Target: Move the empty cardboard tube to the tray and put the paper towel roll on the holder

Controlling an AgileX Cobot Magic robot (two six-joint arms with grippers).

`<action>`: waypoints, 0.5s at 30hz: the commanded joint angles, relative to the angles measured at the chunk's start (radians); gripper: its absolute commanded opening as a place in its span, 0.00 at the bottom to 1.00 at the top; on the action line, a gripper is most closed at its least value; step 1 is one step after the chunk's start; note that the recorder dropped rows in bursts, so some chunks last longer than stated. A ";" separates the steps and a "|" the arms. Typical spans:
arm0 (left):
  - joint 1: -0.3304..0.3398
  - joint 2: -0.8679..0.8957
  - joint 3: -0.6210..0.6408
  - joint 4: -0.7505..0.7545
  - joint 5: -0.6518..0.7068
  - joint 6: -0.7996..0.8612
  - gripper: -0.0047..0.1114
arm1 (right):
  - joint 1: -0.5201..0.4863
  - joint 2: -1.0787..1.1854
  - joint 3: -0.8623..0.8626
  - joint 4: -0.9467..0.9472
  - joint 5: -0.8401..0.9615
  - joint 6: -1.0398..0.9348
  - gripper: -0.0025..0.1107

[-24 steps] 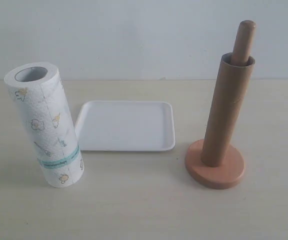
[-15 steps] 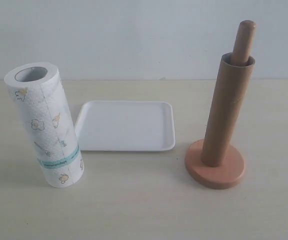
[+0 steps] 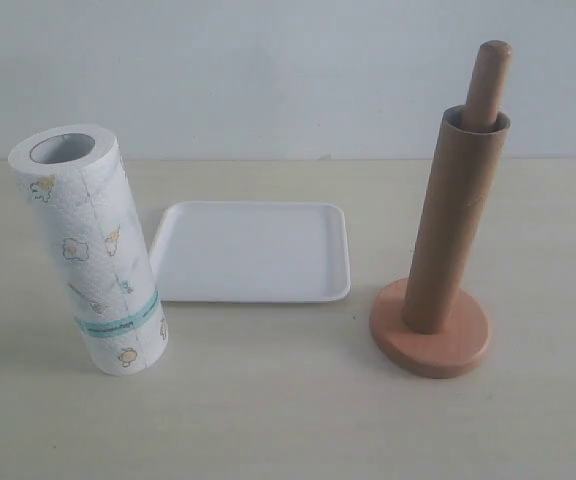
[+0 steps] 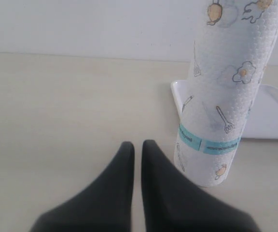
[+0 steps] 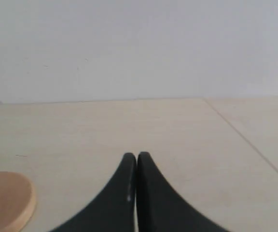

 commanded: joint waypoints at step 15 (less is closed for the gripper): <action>0.002 -0.003 0.003 -0.003 -0.008 -0.008 0.08 | -0.006 0.052 -0.174 0.029 -0.012 -0.015 0.02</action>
